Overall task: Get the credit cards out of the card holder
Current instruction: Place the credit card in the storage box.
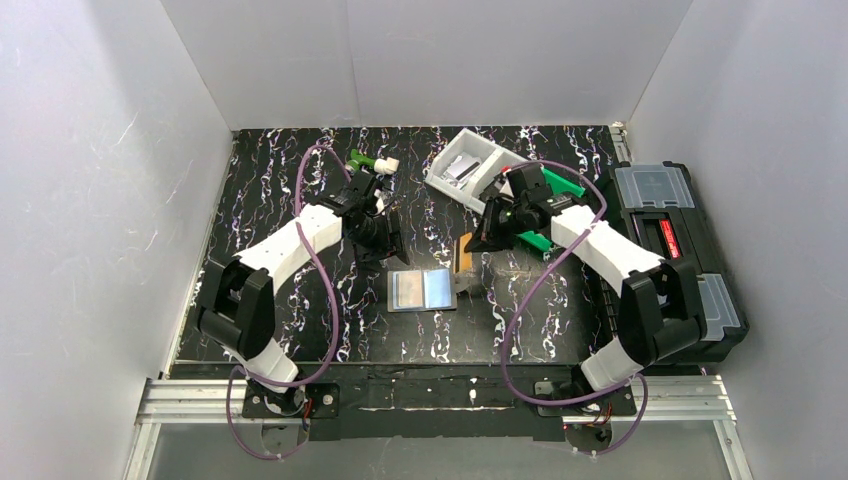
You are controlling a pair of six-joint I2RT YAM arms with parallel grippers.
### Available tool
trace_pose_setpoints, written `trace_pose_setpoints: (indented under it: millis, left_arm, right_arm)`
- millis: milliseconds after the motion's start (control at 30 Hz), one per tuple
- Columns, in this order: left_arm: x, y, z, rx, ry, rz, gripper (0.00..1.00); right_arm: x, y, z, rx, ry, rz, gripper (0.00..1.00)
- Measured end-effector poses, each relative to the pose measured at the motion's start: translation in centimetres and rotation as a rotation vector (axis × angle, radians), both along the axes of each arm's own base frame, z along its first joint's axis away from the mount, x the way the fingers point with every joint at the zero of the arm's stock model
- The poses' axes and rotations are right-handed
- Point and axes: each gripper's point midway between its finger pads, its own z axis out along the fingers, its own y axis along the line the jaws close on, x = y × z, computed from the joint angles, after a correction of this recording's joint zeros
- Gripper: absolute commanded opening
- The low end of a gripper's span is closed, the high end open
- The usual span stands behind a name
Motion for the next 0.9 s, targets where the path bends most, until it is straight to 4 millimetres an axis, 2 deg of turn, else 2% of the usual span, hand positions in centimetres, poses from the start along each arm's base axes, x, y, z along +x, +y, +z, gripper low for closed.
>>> trace_pose_setpoints:
  millis: [200,333,467,567,700,900]
  left_arm:
    - [-0.4,-0.3,0.6,-0.02,-0.001,-0.038,0.68]
    - [-0.7,-0.6,1.4,-0.051,-0.007,-0.062,0.68]
    - [-1.0,-0.8,2.4,-0.08,-0.031,-0.084,0.68]
    - [-1.3,-1.0,3.2,-0.103,-0.045,-0.1,0.68]
    - [-1.5,-1.1,3.7,-0.122,-0.057,-0.115,0.68]
    - [-1.9,-1.0,3.6,-0.128,-0.056,-0.119,0.68]
  right_arm:
    - [2.7,-3.2,2.6,-0.153,-0.081,-0.123,0.01]
    - [5.3,-7.9,4.0,-0.324,-0.134,-0.266,0.01]
    - [7.6,-13.7,4.8,-0.502,-0.147,-0.411,0.01]
    - [9.0,-17.3,4.5,-0.621,-0.124,-0.487,0.01]
    - [10.9,-20.5,3.2,-0.748,-0.078,-0.53,0.01]
    - [13.2,-21.9,1.3,-0.856,-0.03,-0.517,0.01]
